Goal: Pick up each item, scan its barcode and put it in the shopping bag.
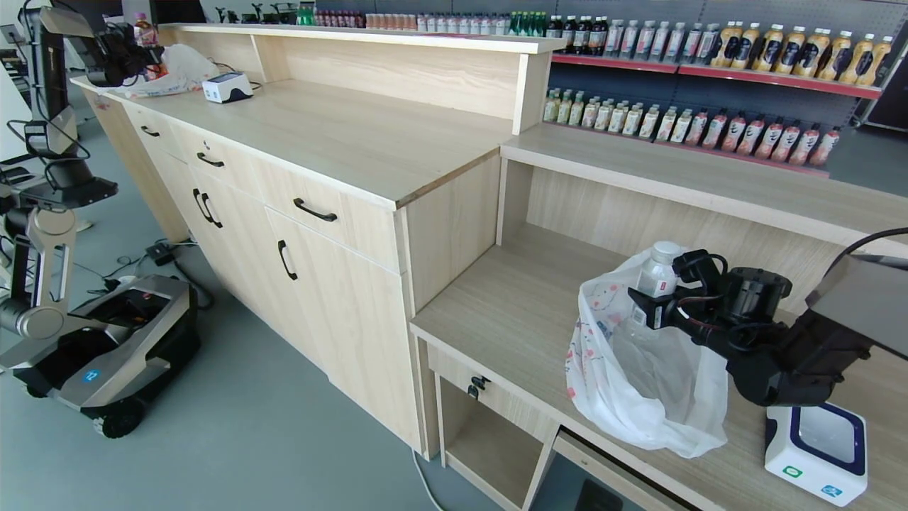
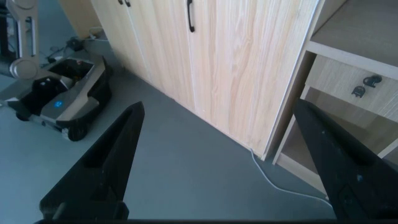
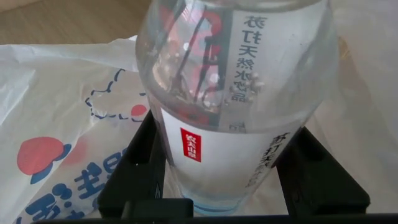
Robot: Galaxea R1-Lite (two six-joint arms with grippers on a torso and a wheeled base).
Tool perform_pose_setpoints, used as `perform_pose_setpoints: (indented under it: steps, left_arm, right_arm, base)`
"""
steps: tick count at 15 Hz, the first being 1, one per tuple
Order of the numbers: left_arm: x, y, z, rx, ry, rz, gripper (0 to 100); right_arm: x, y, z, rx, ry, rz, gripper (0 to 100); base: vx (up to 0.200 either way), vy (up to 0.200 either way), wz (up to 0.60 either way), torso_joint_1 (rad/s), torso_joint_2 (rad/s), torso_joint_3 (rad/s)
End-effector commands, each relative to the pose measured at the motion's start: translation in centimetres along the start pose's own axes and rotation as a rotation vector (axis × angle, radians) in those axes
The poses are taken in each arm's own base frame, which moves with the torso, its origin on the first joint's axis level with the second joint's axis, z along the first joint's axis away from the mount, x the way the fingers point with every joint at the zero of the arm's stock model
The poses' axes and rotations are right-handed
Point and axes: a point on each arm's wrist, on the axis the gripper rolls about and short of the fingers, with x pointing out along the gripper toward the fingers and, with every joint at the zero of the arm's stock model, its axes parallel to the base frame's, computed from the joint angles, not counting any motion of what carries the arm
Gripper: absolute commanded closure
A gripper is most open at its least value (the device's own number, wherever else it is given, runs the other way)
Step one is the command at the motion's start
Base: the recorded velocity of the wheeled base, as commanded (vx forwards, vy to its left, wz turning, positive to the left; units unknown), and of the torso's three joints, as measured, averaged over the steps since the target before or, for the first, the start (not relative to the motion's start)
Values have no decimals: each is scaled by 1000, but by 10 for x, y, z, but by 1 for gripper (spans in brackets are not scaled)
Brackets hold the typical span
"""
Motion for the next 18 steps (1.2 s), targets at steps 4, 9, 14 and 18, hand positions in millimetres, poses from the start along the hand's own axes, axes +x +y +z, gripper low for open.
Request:
perform_pose_setpoints:
  steps: [4, 9, 14, 18]
  left_arm:
    - [0, 0, 0, 0, 0, 1, 0]
    - [0, 0, 0, 0, 0, 1, 0]
    - [0, 0, 0, 0, 0, 1, 0]
    - [0, 0, 0, 0, 0, 1, 0]
  right_arm:
    - [-9, 0, 7, 5, 9, 44, 0]
    - [-54, -6, 70, 11, 33, 75, 0]
    - [-142, 1, 147, -30, -71, 47, 0]
    - [-193, 2, 171, -247, -78, -13, 0]
  base:
    - [0, 0, 0, 0, 0, 0]
    - [0, 0, 0, 0, 0, 0]
    - [0, 0, 0, 0, 0, 0]
    - [0, 0, -450, 1, 3, -1]
